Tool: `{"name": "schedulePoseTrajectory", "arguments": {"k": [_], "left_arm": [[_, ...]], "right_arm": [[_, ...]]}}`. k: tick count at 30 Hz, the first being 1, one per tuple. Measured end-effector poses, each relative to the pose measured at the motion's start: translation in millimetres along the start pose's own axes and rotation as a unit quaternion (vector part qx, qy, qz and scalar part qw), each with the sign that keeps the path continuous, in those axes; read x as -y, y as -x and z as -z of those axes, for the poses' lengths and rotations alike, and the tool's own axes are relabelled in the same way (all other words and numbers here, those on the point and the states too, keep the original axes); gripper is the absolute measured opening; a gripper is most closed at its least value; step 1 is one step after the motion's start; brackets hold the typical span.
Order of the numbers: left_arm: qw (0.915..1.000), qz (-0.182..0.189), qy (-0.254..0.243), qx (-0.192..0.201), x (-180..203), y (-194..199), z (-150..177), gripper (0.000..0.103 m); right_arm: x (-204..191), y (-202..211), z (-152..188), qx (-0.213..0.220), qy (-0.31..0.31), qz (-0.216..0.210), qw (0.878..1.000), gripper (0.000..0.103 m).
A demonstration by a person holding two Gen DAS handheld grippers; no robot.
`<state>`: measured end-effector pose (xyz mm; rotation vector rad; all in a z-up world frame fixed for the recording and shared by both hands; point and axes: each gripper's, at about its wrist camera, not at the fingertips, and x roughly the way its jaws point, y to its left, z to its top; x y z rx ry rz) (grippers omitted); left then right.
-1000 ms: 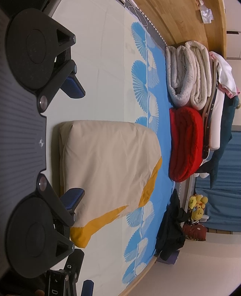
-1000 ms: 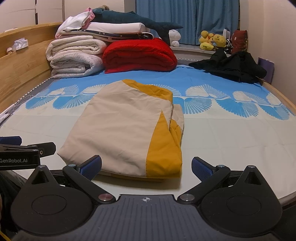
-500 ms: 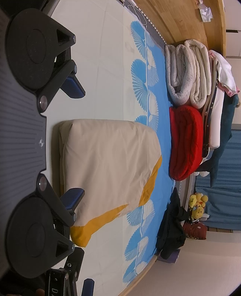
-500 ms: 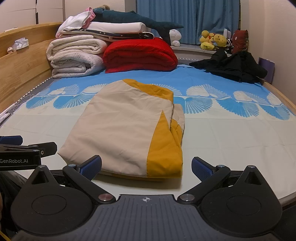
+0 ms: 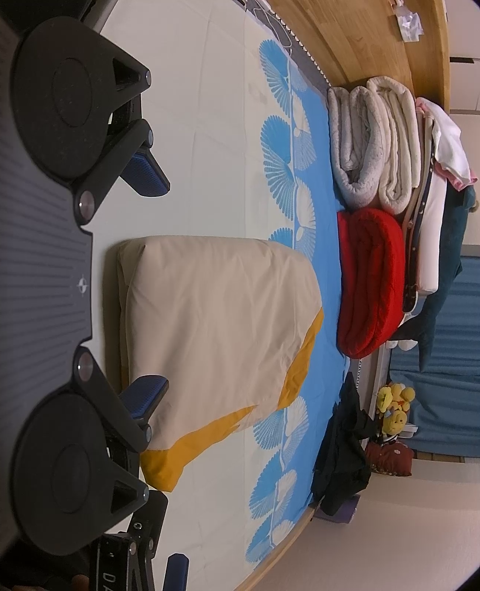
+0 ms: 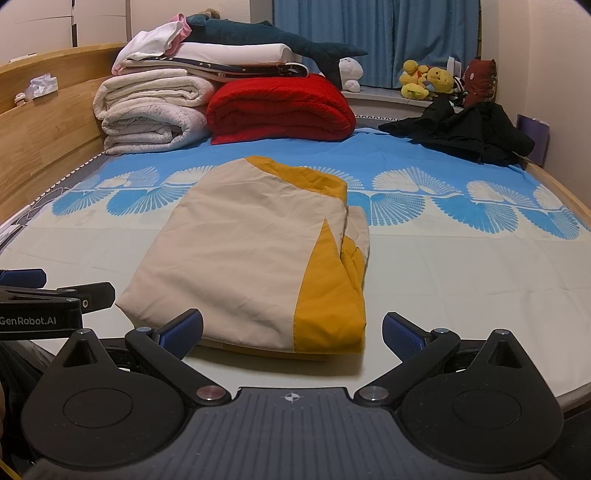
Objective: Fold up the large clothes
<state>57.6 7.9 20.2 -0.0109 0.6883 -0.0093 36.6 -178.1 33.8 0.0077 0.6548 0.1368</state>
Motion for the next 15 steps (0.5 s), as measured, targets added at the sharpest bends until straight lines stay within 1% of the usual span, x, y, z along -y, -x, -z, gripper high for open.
{"name": "schedulePoseTrajectory", "arguments": {"k": [15], "left_arm": [[1.0000,0.001,-0.001,-0.003,-0.9,-1.8,1.3,0.103]], "right_arm": [[3.1,-1.4,5.3,-0.004,0.005,-0.004,1.000,0.102]]}}
